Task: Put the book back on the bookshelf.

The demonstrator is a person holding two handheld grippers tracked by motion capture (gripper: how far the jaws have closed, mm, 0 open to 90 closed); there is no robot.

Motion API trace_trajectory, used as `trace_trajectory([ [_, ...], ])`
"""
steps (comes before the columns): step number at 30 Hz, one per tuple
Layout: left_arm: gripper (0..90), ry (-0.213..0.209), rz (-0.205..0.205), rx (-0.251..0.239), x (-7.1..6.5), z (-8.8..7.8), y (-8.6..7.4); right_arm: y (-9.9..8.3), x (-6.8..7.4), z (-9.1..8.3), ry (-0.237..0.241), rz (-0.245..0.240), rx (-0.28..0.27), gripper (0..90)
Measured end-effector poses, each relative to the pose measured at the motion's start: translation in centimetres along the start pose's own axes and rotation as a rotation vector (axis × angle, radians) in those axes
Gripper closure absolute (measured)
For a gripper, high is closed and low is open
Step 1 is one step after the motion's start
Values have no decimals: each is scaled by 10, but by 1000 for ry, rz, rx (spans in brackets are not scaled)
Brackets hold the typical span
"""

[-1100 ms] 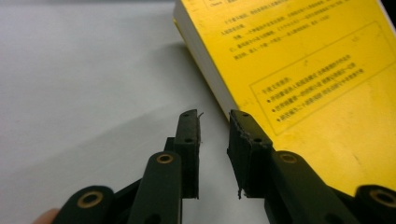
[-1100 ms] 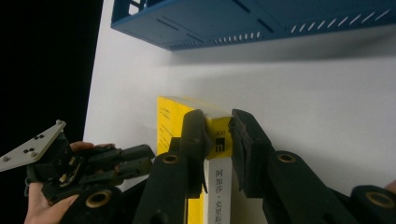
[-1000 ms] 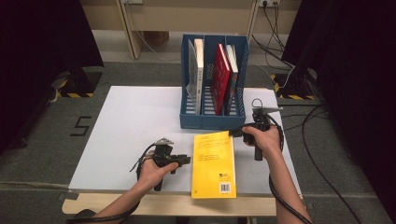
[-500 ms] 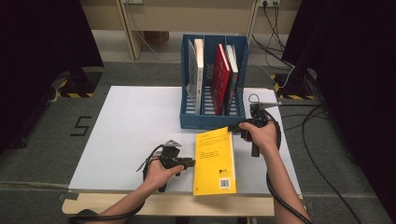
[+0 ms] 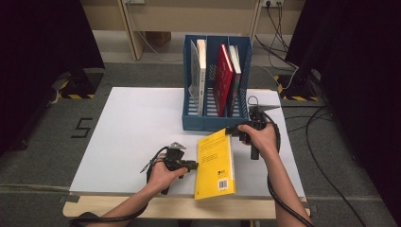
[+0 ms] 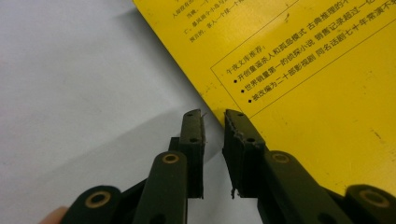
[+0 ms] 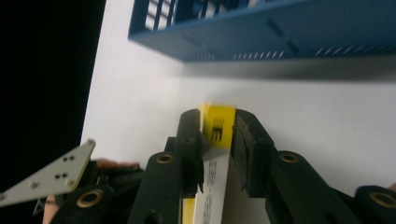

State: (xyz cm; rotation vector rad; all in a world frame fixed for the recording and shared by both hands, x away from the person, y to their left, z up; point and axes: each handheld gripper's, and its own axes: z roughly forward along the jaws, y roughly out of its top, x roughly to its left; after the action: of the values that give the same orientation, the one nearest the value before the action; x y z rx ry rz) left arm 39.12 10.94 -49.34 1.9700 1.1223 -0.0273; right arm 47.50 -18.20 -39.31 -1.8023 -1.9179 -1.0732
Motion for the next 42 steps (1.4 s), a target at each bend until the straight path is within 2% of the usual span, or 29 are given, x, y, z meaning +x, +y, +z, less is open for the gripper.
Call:
trace_trajectory([
  [1,771,0,0,0,0,0,0,0,0,0,0,0,0,727],
  [4,771,-1,0,0,0,0,0,-5,1,11,-1,-17,62,704],
  [16,770,7,8,3,-1,0,1,-5,-2,16,1,-25,74,715],
  [22,771,6,11,3,-1,0,1,-3,-2,18,-5,-31,98,721],
  [23,771,8,16,6,-1,0,1,-1,-2,18,-2,-21,119,726],
  [27,772,9,18,5,-1,0,1,2,-1,18,-2,-17,142,738],
  [33,771,9,19,4,-1,0,1,2,-2,18,3,4,151,742],
  [35,770,9,19,3,-1,0,1,2,-5,19,3,-9,142,739],
  [42,768,8,19,4,-1,0,1,1,-7,19,2,-9,135,735],
])
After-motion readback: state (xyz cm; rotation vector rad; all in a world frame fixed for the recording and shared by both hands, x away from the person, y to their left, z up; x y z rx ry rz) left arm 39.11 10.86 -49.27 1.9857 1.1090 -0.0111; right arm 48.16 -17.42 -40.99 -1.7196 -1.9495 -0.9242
